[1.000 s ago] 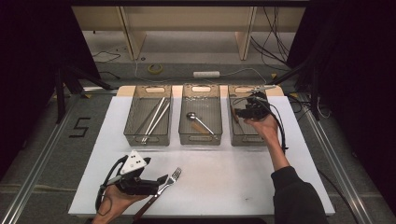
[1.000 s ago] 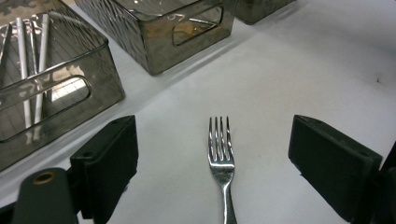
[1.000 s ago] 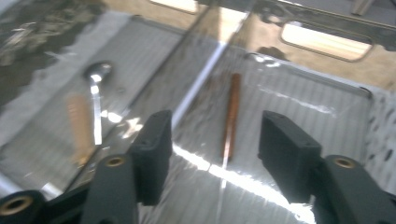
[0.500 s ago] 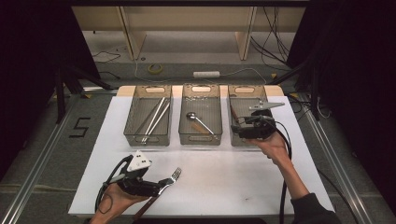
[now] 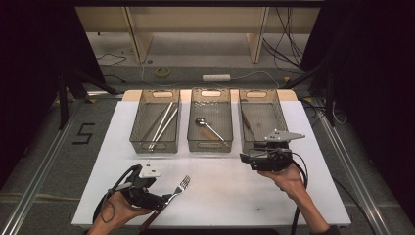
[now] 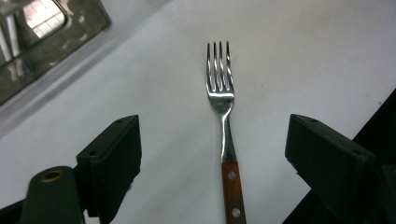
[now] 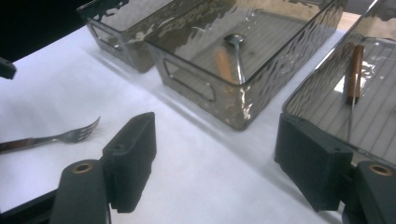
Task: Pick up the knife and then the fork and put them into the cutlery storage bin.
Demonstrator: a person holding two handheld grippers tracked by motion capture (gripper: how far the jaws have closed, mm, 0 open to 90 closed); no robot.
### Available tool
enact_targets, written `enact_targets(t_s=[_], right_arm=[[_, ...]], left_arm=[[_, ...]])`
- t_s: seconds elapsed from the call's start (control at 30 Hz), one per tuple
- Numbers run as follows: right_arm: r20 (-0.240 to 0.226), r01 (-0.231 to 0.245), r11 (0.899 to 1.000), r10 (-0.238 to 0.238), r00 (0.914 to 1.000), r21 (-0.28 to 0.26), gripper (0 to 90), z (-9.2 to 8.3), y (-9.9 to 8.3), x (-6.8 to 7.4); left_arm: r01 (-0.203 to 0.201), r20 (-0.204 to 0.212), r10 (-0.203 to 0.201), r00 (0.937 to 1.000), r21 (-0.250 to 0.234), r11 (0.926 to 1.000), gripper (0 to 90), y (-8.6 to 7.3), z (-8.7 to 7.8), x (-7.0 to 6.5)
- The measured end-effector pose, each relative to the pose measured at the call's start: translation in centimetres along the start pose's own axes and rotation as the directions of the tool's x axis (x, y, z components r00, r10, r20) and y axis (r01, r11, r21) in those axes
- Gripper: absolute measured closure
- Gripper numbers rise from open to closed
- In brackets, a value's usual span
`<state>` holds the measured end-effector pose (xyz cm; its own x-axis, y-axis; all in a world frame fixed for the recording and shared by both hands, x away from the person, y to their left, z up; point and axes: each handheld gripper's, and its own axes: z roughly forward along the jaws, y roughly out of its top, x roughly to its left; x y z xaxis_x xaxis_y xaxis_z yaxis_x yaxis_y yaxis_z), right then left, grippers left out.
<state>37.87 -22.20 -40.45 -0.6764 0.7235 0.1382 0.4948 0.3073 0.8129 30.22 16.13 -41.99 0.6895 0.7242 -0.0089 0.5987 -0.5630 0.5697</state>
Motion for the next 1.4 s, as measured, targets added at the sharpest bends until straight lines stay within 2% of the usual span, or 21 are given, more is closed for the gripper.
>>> enact_targets(t_s=[0.13, 0.27, 0.5, 0.57, 0.67, 0.73, 0.97, 1.03, 1.2, 1.3, 1.4], right_arm=[[-0.014, -0.006, 1.0, 0.005, 0.9999, -0.021, 30.0, -0.4, -0.7, 0.7], [-0.025, 0.0, 1.0, -0.001, 0.9997, -0.025, 29.7, -0.5, -1.5, 1.2], [-0.039, 0.011, 1.0, -0.012, 0.9992, -0.016, 29.7, -0.8, -2.4, 2.1], [-0.042, 0.009, 1.0, -0.009, 0.9991, -0.014, 29.7, -0.9, -2.6, 2.2], [-0.048, 0.009, 1.0, -0.009, 0.9988, -0.01, 29.8, -1.0, -2.8, 2.4], [-0.052, 0.011, 1.0, -0.011, 0.9986, -0.01, 29.8, -1.0, -3.0, 2.6], [-0.062, 0.014, 1.0, -0.014, 0.9979, -0.009, 29.7, -1.2, -3.3, 3.1], [-0.062, 0.016, 1.0, -0.016, 0.9979, -0.01, 29.7, -1.4, -3.4, 3.2], [-0.07, 0.019, 1.0, -0.02, 0.9974, -0.013, 28.8, -1.5, -3.7, 3.6], [-0.076, 0.022, 1.0, -0.023, 0.9969, -0.015, 28.8, -1.6, -3.8, 3.8], [-0.078, 0.025, 1.0, -0.026, 0.9966, -0.01, 28.8, -1.7, -3.9, 4.0]], left_arm=[[-0.006, 0.006, 0.005, 1.0, 0.057, 0.9984, 19.5, -0.3, 0.5, -0.3], [-0.028, 0.01, 0.027, 0.9996, 0.121, 0.9923, 22.0, -0.6, 0.9, -0.6], [-0.049, 0.021, 0.046, 0.9987, 0.211, 0.9762, 29.0, -1.4, 1.6, -1.1], [-0.066, 0.031, 0.06, 0.9977, 0.237, 0.9692, 32.1, -1.7, 1.7, -1.1], [-0.061, 0.033, 0.054, 0.998, 0.26, 0.9636, 36.1, -2.1, 1.9, -1.2], [-0.075, 0.029, 0.07, 0.9972, 0.283, 0.9563, 39.0, -2.3, 2.0, -1.3], [-0.084, 0.024, 0.081, 0.9965, 0.306, 0.9484, 46.8, -2.8, 2.3, -1.5], [-0.095, 0.031, 0.089, 0.9955, 0.316, 0.9442, 47.9, -2.9, 2.4, -1.6], [-0.095, 0.036, 0.088, 0.9955, 0.327, 0.9403, 53.4, -3.2, 2.6, -1.6], [-0.105, 0.039, 0.097, 0.9945, 0.34, 0.9346, 56.2, -3.3, 2.8, -1.7], [-0.107, 0.043, 0.098, 0.9942, 0.344, 0.9329, 60.2, -3.3, 2.9, -1.8]])
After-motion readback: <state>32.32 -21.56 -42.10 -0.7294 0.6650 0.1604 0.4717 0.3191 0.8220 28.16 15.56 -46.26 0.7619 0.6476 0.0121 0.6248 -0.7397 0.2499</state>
